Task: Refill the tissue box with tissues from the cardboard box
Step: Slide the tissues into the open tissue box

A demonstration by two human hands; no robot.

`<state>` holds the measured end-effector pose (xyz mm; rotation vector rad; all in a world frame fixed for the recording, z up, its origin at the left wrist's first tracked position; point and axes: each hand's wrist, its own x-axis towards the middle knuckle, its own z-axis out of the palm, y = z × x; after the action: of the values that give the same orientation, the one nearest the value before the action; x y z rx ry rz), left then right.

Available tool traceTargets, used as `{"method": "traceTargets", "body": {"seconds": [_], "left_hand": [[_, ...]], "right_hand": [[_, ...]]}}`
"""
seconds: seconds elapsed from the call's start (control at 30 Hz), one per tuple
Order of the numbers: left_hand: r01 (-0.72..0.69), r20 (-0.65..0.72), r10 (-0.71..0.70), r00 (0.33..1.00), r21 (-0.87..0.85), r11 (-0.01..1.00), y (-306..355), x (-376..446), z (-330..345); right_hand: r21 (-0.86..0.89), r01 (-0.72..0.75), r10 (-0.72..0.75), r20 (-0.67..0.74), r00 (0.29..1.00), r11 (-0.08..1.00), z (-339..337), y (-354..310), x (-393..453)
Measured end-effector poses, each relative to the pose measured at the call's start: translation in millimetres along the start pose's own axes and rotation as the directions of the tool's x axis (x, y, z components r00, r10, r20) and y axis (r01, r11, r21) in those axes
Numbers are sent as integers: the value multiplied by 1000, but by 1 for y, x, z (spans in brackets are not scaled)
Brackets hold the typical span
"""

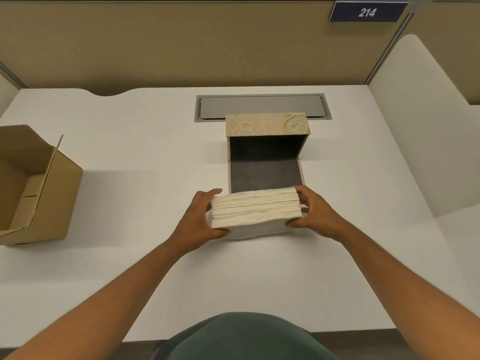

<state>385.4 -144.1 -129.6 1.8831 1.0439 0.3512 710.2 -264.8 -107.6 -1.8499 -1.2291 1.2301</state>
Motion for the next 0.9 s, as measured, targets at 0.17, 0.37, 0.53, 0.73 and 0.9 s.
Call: {"method": "traceTargets", "body": {"seconds": [0.17,0.37,0.53,0.73,0.9], "left_hand": [[-86,-52,88,995,52,995,-8,-4,9],[-16,5,16,1000,18,1000,-6,-4,4],[91,-38,-99,994,-182,979,-5,-1,-1],[201,-46,-251,967,-468,861,19,23,-6],[287,2,-339,941,-536,794,45,60,-2]], "right_hand": [[-30,26,-28,-64,998,999,11,23,-6],[-90,45,-48,-34,998,995,4,20,-4],[57,3,-2,-24,1000,998,-3,20,-2],[381,-79,90,-11,996,921,-15,9,7],[475,-129,195,-92,976,871,-30,-7,32]]}}
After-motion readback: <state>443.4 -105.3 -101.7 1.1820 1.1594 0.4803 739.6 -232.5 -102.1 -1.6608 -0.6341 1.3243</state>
